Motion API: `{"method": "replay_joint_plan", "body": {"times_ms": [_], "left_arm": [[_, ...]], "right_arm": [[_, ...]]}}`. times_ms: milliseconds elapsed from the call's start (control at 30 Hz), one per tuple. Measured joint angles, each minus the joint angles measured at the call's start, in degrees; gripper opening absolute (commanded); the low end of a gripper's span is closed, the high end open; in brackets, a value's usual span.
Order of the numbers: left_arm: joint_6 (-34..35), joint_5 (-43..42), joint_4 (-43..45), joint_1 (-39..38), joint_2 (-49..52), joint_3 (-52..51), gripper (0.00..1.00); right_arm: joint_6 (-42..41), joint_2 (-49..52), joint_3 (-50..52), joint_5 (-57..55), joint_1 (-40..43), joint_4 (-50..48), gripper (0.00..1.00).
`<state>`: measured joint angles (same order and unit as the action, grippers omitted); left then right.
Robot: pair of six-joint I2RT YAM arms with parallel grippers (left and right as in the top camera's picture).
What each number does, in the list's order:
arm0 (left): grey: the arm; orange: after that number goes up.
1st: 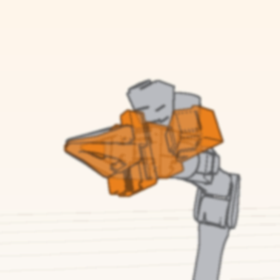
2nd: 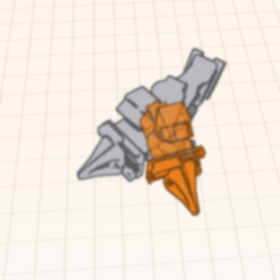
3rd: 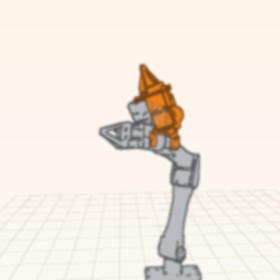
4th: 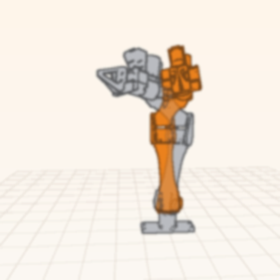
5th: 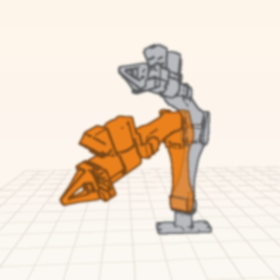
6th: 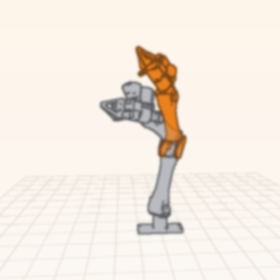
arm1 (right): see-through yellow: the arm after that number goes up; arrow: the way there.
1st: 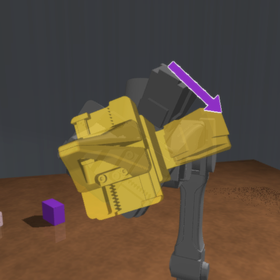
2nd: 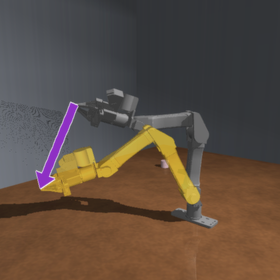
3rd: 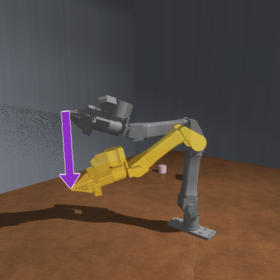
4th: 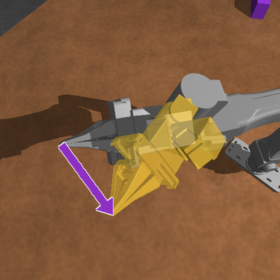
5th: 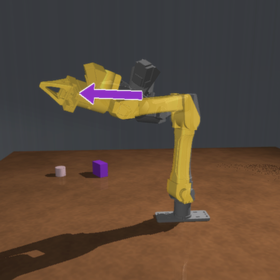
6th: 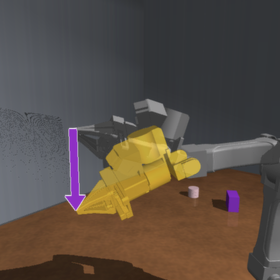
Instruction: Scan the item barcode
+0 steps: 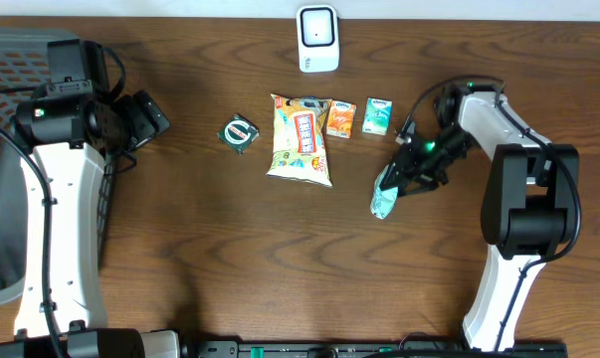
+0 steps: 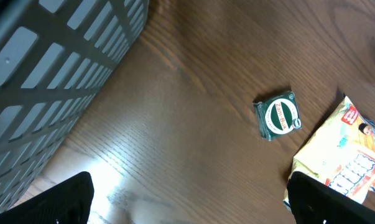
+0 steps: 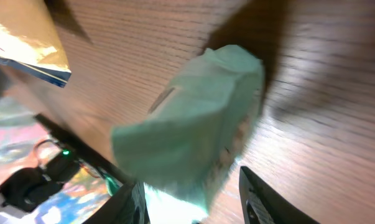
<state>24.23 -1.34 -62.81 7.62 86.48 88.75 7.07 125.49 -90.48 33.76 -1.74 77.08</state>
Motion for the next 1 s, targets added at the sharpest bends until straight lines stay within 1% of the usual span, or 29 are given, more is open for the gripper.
{"method": "replay_joint_plan", "body": {"times_ms": [167, 300, 367, 600, 833, 1000], "left_arm": [[0.00, 0.00, -0.02, 0.00, 0.00, 0.00, 0.98], [0.00, 0.00, 0.00, 0.00, 0.00, 0.00, 0.98], [0.00, 0.00, 0.00, 0.00, 0.00, 0.00, 0.98], [0.00, 0.02, 0.00, 0.00, 0.00, 0.00, 0.98], [0.00, 0.02, 0.00, 0.00, 0.00, 0.00, 0.98], [0.00, 0.02, 0.00, 0.00, 0.00, 0.00, 0.98]], "right_arm": [[-0.39, 0.00, -4.04, -4.00, -1.55, 4.02, 0.41], [-2.93, 0.00, -8.28, -8.63, -3.52, 8.63, 0.40], [-3.85, 0.00, -9.49, -9.92, -4.22, 9.38, 0.41], [-8.83, -0.02, -10.73, -15.54, -9.75, 7.30, 0.42], [-15.78, -0.02, -10.73, -23.52, -17.62, 3.13, 0.43], [-17.49, -0.02, -10.73, -25.16, -21.42, 0.81, 0.42]]}}
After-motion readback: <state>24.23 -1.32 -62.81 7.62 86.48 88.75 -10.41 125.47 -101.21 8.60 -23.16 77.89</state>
